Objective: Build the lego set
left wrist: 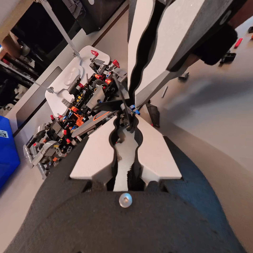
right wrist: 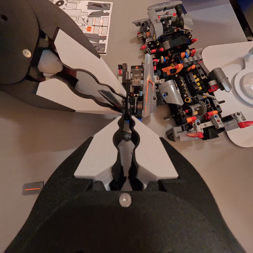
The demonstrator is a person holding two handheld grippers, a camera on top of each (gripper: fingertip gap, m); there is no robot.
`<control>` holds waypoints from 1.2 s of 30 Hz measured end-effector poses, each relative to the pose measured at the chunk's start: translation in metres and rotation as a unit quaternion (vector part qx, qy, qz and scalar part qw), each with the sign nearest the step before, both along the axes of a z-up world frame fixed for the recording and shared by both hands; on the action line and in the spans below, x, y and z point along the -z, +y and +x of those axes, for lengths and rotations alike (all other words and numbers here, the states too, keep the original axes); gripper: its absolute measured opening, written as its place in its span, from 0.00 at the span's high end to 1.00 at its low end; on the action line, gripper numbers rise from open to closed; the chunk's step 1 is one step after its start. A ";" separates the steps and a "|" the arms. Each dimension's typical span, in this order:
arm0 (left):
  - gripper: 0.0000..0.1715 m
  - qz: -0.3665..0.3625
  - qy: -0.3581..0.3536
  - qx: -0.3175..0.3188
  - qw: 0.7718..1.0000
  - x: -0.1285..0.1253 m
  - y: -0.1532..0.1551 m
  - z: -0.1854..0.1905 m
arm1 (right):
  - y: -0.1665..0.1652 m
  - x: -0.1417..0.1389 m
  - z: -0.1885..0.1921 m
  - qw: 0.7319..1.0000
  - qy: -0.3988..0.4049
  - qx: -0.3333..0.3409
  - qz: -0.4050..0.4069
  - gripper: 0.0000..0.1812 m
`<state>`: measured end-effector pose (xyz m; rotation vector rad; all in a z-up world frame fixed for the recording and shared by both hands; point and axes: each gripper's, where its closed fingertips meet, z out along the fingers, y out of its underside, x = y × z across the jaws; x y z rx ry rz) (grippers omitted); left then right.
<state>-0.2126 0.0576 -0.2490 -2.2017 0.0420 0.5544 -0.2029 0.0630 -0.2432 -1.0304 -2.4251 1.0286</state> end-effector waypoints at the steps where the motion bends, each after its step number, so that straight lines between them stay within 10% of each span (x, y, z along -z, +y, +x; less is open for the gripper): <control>1: 0.90 -0.005 0.009 0.000 1.000 0.000 0.000 0.000 | 0.000 0.000 0.000 1.000 0.000 0.000 0.003 0.98; 27: 0.92 -0.008 0.073 0.025 0.997 -0.004 -0.003 0.009 | -0.005 0.002 0.000 1.000 0.007 -0.003 -0.021 0.98; 36: 0.82 0.018 -0.033 -0.010 0.999 0.005 -0.011 0.000 | -0.006 0.001 -0.001 0.999 0.005 -0.001 -0.033 0.98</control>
